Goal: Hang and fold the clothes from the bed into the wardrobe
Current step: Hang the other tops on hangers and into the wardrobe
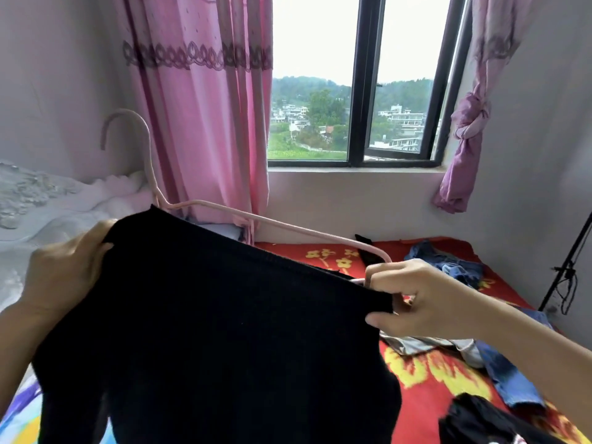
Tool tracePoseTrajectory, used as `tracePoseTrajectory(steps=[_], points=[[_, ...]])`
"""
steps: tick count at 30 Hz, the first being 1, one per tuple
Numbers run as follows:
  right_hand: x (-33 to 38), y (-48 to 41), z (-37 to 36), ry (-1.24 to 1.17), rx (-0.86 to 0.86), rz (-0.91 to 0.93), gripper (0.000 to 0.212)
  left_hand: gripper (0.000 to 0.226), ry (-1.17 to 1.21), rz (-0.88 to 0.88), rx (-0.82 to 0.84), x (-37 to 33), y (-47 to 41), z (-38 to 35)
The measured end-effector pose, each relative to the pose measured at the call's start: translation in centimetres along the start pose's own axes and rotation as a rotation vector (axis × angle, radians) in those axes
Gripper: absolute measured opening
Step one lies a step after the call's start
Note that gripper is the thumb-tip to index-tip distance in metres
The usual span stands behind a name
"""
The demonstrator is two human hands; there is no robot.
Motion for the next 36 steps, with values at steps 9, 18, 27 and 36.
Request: tracePoseTrajectory(steps=[9, 18, 27, 36], points=[[3.7, -3.5, 1.8, -0.095, -0.492, 0.196, 0.023, 0.044, 0.348, 0.220, -0.199, -8.6, -1.9, 8.4], [4.6, -5.0, -2.6, 0.062, -0.203, 0.252, 0.026, 0.069, 0.598, 0.713, -0.256, -3.5, -0.9, 5.7], [3.7, -5.6, -3.6, 0.278, 0.045, 0.126, 0.031, 0.071, 0.292, 0.177, 0.066, -5.2, -1.6, 5.1], [4.0, -14.0, -6.3, 0.083, 0.040, -0.174, 0.024, 0.062, 0.314, 0.052, -0.113, -16.6, -6.9, 10.5]])
Point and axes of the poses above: each hand's wrist, its own y-axis away from the middle knuckle, its own z-axis out of the back of the hand, x = y × z, the point moved 10 cm from there along -y, towards the middle knuckle, and after that the axes turned 12 degrees about -z, right-handed, at the moved point
